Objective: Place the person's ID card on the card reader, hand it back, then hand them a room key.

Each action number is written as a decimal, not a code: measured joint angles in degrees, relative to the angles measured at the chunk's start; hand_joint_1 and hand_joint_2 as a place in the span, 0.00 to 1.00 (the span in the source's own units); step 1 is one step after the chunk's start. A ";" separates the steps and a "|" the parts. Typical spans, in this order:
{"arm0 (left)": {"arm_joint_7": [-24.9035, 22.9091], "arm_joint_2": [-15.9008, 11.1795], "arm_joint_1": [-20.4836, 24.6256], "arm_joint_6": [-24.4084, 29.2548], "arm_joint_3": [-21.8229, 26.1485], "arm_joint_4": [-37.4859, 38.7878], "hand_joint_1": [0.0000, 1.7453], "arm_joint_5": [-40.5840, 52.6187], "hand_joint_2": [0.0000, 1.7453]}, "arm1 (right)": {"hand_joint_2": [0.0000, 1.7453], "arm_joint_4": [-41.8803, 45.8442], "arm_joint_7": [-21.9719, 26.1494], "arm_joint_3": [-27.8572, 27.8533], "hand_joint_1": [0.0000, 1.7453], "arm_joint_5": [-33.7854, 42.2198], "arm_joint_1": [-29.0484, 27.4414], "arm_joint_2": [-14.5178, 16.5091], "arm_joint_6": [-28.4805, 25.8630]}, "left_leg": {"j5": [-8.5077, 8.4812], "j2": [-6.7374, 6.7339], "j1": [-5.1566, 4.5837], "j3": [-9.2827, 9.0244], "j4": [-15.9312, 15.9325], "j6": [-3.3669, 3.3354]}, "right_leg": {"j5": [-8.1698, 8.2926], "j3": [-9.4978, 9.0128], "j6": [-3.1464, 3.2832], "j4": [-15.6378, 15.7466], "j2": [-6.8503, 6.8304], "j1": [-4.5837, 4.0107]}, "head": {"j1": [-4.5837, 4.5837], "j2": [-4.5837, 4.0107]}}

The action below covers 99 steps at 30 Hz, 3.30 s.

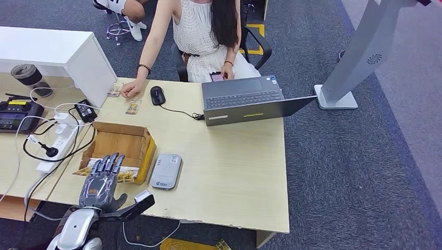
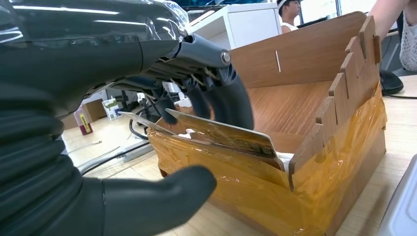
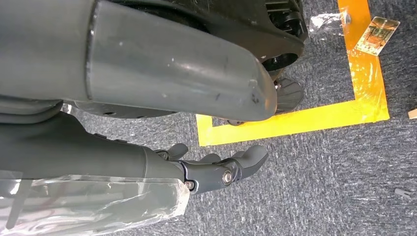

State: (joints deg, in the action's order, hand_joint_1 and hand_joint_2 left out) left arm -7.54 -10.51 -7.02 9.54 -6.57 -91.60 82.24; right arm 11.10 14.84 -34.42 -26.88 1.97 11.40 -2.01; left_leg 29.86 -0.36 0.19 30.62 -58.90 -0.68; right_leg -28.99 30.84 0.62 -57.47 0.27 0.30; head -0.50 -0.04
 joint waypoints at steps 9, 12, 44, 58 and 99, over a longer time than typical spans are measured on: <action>0.58 -0.01 0.14 0.51 0.07 0.01 1.00 -0.57 1.00 | 0.00 0.00 0.00 0.00 0.00 -0.09 0.00 0.01 0.06 | 0.00 0.00 0.00 -0.01 0.00 0.00 | 0.00 -0.01 0.00 0.00 -0.02 0.00 | 0.00 0.00; 0.59 -0.01 0.13 0.51 0.08 0.00 1.00 -0.59 1.00 | 0.00 0.00 0.01 0.00 0.00 -0.09 0.01 0.01 0.06 | 0.00 0.02 0.00 -0.01 0.00 0.00 | 0.00 -0.01 0.00 0.00 -0.04 0.00 | 0.00 0.00; 0.00 -1.74 18.12 -1.60 0.02 4.91 1.00 -0.65 1.00 | 0.00 0.04 1.14 -0.02 0.00 -2.22 0.30 0.01 1.76 | -0.17 0.02 0.00 0.04 -0.01 0.01 | 0.14 0.09 0.07 -0.02 -0.05 -0.01 | -0.01 0.00; -5.39 -2.50 40.69 -1.43 -1.59 20.57 1.00 5.18 1.00 | 1.00 0.04 0.26 -0.13 0.00 -5.20 0.51 0.01 2.63 | -0.27 0.04 0.01 0.12 -0.05 0.01 | 0.25 0.18 0.05 -0.03 -0.07 -0.02 | -0.01 0.00; 2.81 -5.99 17.11 12.98 -5.49 0.31 0.00 -0.33 1.00 | 1.00 0.04 1.95 -4.16 0.00 -3.70 0.16 0.06 1.87 | -0.02 -0.40 -0.02 0.25 0.01 -0.01 | 0.11 0.33 0.04 -0.01 0.40 0.03 | 0.04 0.00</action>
State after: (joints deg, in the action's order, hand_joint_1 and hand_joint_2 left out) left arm -4.73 -16.51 10.09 22.52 -12.07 -91.29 81.92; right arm 11.15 16.80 -38.59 -30.58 2.14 11.46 -0.14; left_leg 29.85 -0.76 0.17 30.87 -58.89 -0.69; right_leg -28.89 31.17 0.66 -57.48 0.66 0.33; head -0.46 -0.04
